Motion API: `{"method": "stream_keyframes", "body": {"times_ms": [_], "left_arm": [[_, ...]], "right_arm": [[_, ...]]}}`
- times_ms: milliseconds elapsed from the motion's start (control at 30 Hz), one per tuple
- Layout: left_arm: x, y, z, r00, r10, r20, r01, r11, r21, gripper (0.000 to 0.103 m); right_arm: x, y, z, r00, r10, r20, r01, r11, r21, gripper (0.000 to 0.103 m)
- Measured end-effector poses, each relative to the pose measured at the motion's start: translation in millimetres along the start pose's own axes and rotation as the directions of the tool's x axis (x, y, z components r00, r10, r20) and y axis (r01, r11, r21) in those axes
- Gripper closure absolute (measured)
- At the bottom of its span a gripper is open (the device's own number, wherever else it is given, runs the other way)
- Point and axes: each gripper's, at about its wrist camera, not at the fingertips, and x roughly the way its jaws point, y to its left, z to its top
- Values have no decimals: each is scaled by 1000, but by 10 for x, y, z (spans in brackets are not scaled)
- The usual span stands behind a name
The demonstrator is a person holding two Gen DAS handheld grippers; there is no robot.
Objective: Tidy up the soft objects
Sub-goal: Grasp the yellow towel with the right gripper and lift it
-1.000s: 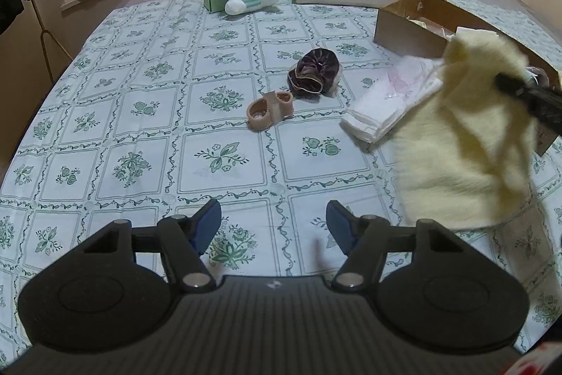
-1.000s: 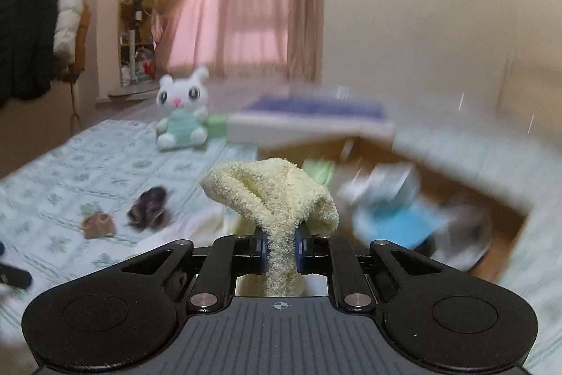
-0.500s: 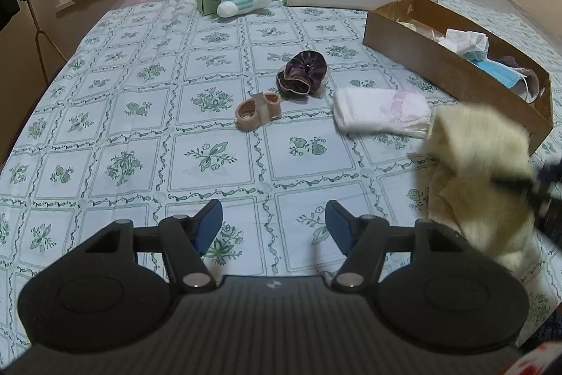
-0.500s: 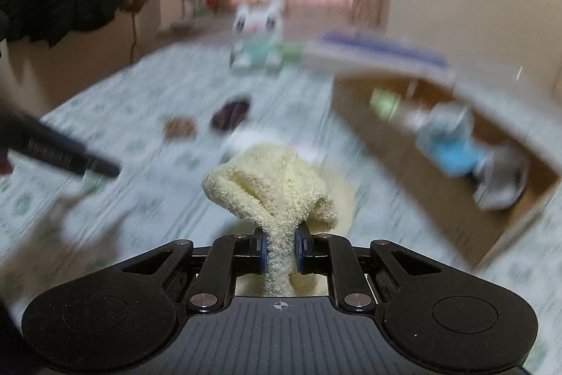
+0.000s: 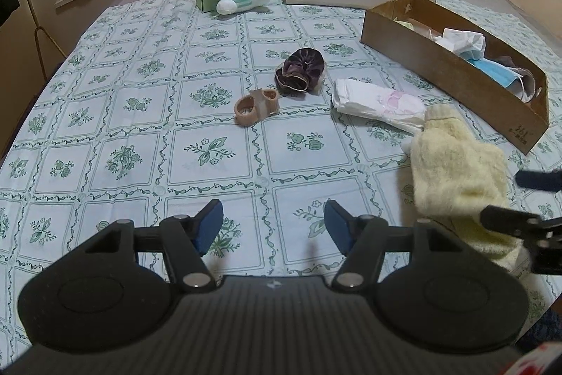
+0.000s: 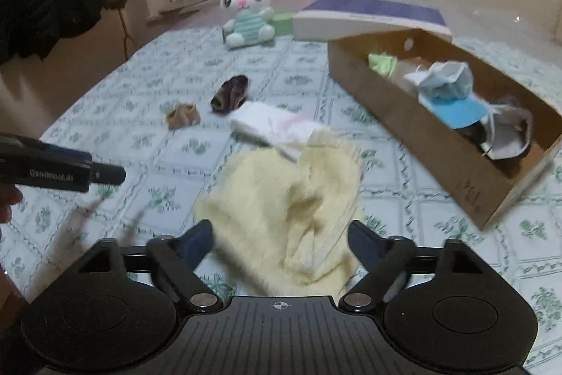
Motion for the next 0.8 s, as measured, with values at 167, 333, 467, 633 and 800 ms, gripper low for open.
{"method": "stream_keyframes", "body": {"times_ms": [167, 333, 467, 633, 800], "left_arm": [[8, -6, 4, 1000, -2, -2, 2, 1000, -1, 41], [27, 6, -9, 1000, 1, -9, -1, 1000, 0, 41], [61, 22, -15, 1000, 3, -16, -3, 1000, -6, 41], [103, 36, -27, 1000, 6, -26, -6, 1000, -6, 41], [112, 39, -51, 1000, 5, -29, -5, 1000, -6, 42]], "right_arm": [[257, -190, 39, 999, -16, -27, 20, 991, 133, 12], [498, -315, 81, 998, 24, -62, -10, 976, 216, 7], [501, -287, 53, 995, 89, -36, -77, 962, 262, 6], [569, -29, -33, 997, 47, -64, -38, 991, 128, 6], [634, 108, -146, 996, -63, -57, 66, 997, 46, 19]]}}
